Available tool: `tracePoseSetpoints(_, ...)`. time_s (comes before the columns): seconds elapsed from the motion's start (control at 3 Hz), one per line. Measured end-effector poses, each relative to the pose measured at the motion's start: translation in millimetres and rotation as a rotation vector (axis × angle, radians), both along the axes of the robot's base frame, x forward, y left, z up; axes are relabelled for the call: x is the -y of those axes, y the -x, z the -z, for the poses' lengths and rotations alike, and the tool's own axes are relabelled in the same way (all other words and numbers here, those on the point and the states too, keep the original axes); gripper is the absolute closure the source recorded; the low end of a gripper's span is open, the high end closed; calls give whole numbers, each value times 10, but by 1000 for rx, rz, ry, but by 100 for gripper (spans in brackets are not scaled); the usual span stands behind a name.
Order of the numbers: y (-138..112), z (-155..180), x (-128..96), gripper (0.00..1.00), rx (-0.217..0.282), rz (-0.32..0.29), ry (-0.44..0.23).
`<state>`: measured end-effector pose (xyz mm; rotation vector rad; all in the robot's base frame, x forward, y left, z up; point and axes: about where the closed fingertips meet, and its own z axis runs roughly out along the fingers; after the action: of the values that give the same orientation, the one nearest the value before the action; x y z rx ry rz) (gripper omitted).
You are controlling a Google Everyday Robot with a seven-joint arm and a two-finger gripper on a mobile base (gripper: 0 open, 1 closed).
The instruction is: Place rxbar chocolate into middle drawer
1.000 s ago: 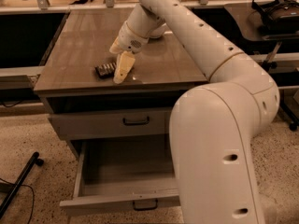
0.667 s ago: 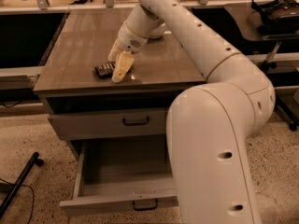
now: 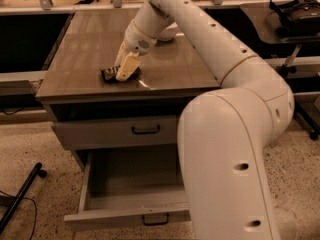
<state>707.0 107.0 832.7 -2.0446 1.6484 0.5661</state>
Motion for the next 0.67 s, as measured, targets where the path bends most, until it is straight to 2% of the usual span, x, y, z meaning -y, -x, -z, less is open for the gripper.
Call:
tracePoseSetpoints(0.33, 42, -162, 28, 100, 24, -2, -37)
tracePoseSetpoints(0.67, 128, -440, 101, 100, 81, 3, -69)
